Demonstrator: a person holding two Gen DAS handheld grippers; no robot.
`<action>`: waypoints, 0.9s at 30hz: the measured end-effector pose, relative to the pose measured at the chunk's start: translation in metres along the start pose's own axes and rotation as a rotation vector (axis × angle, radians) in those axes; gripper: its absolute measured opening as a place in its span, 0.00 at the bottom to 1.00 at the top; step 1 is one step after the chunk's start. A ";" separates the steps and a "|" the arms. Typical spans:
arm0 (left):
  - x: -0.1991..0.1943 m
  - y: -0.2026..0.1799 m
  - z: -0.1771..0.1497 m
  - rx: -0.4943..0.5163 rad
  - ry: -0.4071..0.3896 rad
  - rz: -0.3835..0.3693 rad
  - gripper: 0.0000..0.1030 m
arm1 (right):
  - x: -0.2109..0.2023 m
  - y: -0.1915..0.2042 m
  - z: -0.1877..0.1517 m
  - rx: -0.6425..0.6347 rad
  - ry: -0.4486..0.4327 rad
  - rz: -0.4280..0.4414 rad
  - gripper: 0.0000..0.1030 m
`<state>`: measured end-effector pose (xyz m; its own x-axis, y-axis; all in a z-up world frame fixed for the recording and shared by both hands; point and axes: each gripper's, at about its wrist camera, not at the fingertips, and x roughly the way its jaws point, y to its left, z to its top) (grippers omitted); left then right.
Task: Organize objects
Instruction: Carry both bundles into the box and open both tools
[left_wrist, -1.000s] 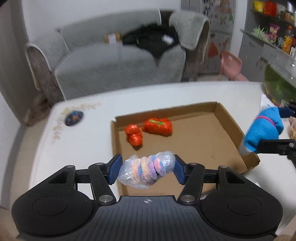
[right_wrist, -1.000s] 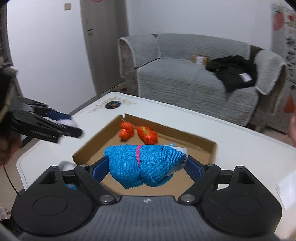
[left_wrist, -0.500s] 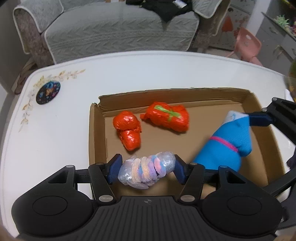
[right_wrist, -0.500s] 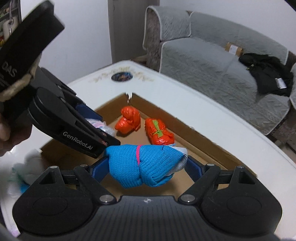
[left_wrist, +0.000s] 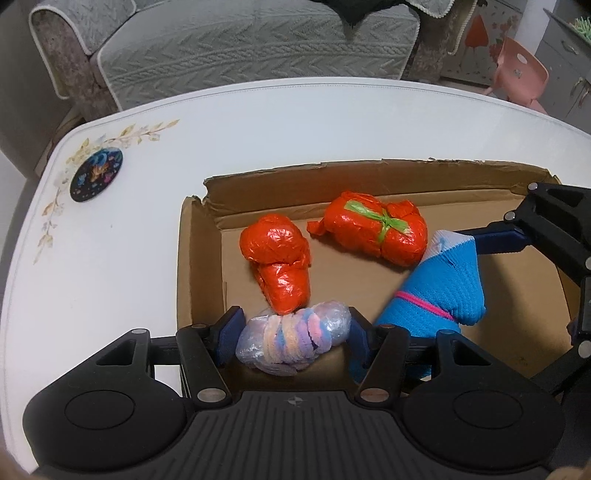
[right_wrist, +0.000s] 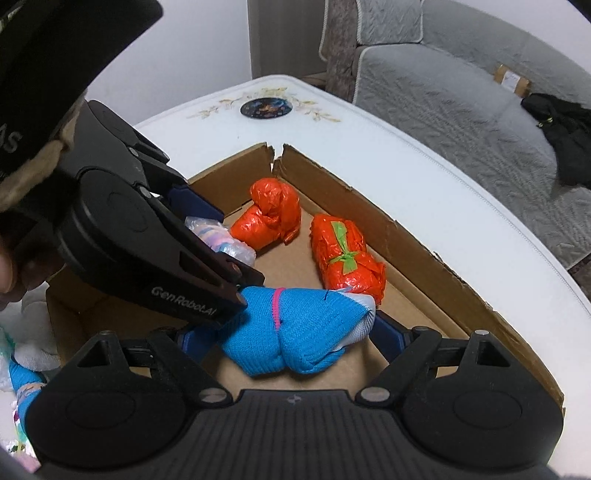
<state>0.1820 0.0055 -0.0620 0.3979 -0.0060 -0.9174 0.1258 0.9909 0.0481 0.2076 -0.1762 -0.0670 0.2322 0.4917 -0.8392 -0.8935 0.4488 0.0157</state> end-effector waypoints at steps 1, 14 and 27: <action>0.000 -0.001 0.000 -0.002 -0.002 0.002 0.64 | 0.001 -0.001 0.000 -0.002 0.005 0.001 0.84; -0.024 -0.005 -0.002 0.013 -0.062 0.022 0.82 | -0.014 0.002 -0.001 -0.011 0.024 -0.036 0.90; -0.071 0.005 -0.021 -0.008 -0.101 0.000 0.84 | -0.035 0.019 0.006 -0.032 0.019 -0.062 0.90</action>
<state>0.1354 0.0139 -0.0046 0.4878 -0.0194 -0.8727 0.1191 0.9919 0.0445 0.1850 -0.1809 -0.0341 0.2805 0.4491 -0.8483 -0.8895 0.4536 -0.0540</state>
